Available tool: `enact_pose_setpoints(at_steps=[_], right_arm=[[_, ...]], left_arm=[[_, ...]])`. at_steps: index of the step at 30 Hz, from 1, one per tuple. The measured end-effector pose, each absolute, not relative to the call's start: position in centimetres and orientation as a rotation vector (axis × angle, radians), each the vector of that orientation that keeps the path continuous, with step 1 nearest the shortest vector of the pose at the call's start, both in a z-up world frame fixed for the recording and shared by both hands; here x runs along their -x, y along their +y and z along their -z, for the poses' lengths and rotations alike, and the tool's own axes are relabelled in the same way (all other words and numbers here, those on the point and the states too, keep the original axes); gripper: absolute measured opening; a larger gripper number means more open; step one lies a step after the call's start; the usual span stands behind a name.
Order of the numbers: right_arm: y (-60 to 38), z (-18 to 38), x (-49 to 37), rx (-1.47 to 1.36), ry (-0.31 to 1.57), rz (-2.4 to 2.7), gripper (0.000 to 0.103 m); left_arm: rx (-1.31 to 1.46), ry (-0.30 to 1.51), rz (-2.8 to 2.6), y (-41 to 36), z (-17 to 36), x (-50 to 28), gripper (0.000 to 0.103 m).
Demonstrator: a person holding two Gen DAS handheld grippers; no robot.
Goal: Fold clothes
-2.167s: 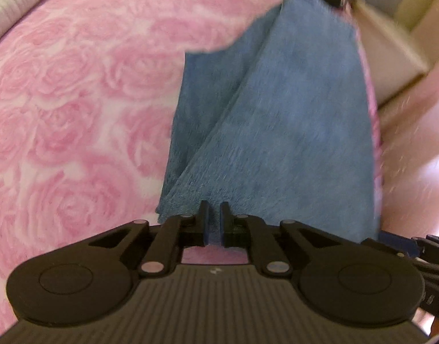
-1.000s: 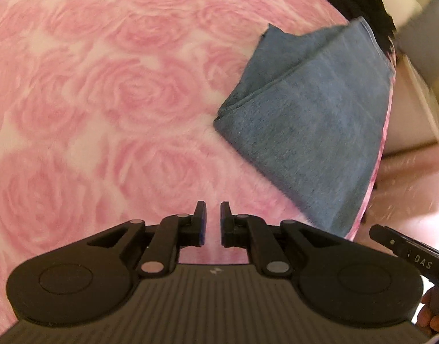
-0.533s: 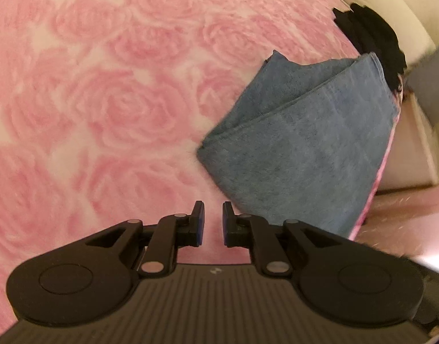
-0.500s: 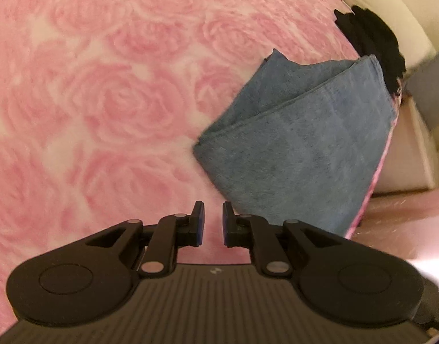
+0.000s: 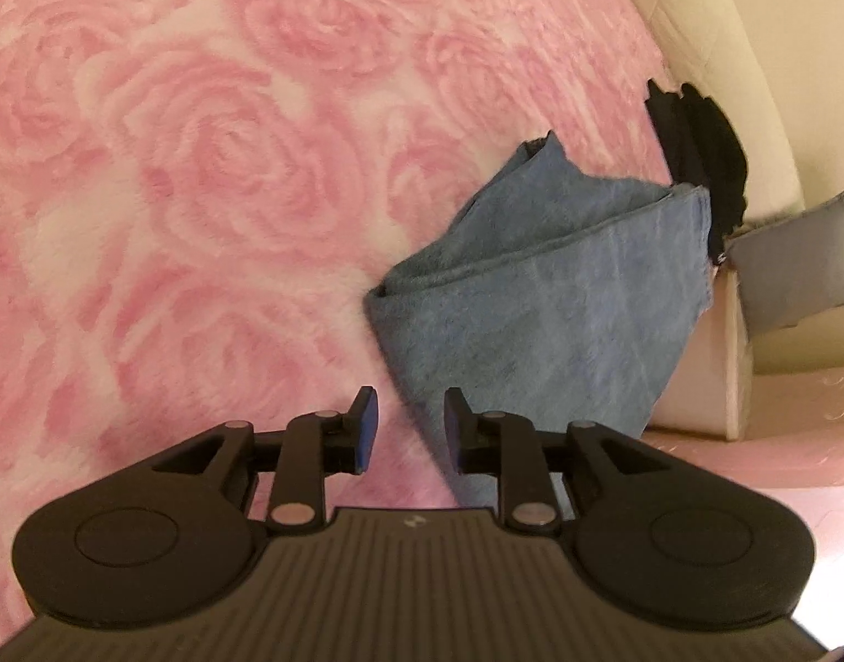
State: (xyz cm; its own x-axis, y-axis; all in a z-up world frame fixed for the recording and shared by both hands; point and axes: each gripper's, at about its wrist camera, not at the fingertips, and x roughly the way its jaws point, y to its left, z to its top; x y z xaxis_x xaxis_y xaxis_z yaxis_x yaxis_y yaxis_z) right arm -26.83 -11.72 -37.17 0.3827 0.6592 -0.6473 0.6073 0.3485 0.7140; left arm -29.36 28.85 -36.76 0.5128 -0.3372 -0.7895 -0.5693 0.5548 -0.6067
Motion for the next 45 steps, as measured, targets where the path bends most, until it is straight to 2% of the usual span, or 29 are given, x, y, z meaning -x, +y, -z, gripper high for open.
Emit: enact_pose_setpoints(at_steps=[5, 13, 19, 34, 35, 38, 39, 45], right_arm=[[-12.1, 39.2, 27.8, -1.445, 1.216, 0.068, 0.041], [-12.0, 39.4, 27.0, -1.373, 1.120, 0.045, 0.041], [-11.3, 39.2, 27.0, -1.313, 1.097, 0.025, 0.041], [-11.3, 40.2, 26.7, -1.382, 1.089, -0.016, 0.041], [-11.3, 40.2, 26.5, -1.377, 1.086, -0.020, 0.040], [-11.3, 40.1, 26.7, -1.340, 1.085, -0.035, 0.024], [-11.4, 40.1, 26.8, -1.339, 1.079, -0.052, 0.022], [-11.6, 40.6, 27.0, -1.361, 1.060, -0.098, 0.025]], left_arm=[[1.067, 1.025, -0.178, 29.7, 38.1, 28.9, 0.022], [1.117, 0.986, -0.172, 30.3, 40.1, 28.1, 0.022], [1.174, 0.943, -0.173, 30.4, 41.2, 28.5, 0.023], [1.218, 0.920, -0.163, 30.7, 41.7, 28.5, 0.023], [1.222, 0.914, -0.161, 30.7, 41.8, 28.5, 0.023], [1.236, 0.895, -0.153, 30.8, 41.9, 28.7, 0.023], [1.249, 0.882, -0.147, 30.8, 42.0, 29.0, 0.021], [1.331, 0.817, -0.132, 31.2, 42.9, 30.0, 0.020]])
